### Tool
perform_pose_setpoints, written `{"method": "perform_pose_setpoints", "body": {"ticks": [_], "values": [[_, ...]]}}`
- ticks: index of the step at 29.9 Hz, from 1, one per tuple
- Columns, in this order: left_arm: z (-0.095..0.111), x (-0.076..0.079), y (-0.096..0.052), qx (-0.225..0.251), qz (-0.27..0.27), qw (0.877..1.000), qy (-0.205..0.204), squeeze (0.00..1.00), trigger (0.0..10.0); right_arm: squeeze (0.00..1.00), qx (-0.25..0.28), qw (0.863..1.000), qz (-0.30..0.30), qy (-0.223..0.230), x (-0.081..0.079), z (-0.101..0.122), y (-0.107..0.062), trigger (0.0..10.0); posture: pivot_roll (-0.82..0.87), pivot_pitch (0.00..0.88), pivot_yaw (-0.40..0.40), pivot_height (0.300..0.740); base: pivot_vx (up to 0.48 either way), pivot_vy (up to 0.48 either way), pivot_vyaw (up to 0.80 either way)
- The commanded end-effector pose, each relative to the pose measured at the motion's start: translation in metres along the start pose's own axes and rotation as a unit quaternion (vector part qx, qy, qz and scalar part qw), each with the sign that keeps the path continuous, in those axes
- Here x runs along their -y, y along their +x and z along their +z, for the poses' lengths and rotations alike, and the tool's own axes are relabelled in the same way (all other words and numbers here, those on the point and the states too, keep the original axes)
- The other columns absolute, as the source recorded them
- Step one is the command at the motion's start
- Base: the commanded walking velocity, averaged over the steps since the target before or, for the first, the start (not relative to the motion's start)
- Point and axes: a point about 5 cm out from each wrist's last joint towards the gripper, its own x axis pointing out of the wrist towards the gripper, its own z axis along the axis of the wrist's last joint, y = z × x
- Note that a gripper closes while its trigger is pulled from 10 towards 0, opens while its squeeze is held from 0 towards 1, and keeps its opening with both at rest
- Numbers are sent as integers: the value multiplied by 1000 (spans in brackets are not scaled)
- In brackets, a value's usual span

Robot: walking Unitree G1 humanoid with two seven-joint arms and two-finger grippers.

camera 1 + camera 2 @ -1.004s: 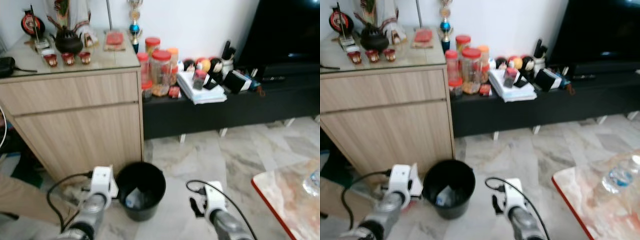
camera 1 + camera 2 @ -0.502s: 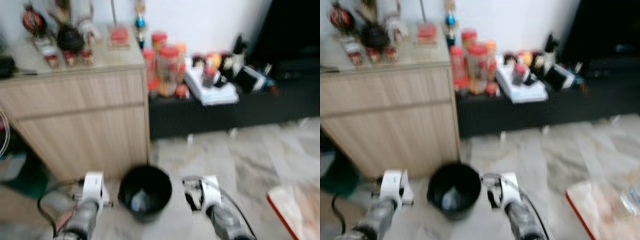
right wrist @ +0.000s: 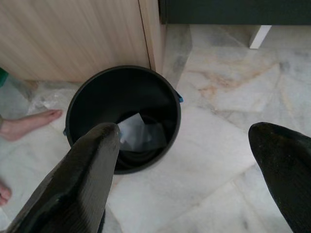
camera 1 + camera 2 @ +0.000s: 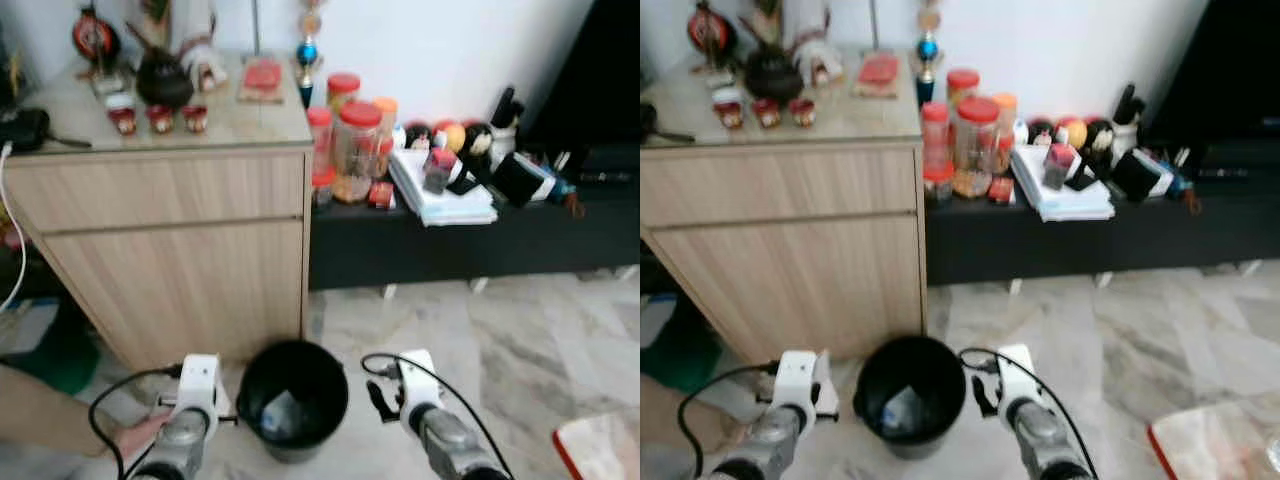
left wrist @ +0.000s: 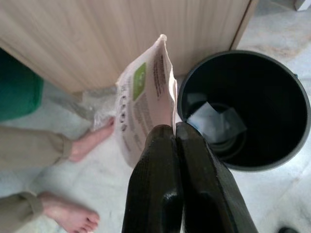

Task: Picking trash to rubbish bin

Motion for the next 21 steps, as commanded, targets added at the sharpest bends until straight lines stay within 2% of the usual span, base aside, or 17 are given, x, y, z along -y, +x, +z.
{"method": "perform_pose_setpoints", "body": {"ticks": [1,9,13,16,21], "values": [[1,12,0,0,-20,1000,6,0,10000,0,-4,1000,-18,3,12,-5,-4,10000,3,0,-11,740,296,0,0],[0,14,0,0,-24,1000,13,0,10000,0,-11,1000,-20,-10,14,-10,-5,10000,1,0,-3,740,299,0,0],[1,14,0,1,-25,1000,15,0,10000,0,-9,1000,-19,-12,14,-9,-5,10000,0,0,1,740,298,0,480],[1,15,0,2,-26,1000,15,0,10000,0,-7,1000,-20,-1,15,-9,-6,10000,-1,0,1,740,304,0,0],[2,17,1,3,-26,1000,13,0,10000,0,-8,1000,-19,-7,15,-9,-6,10000,1,0,-3,740,302,0,0]]}}
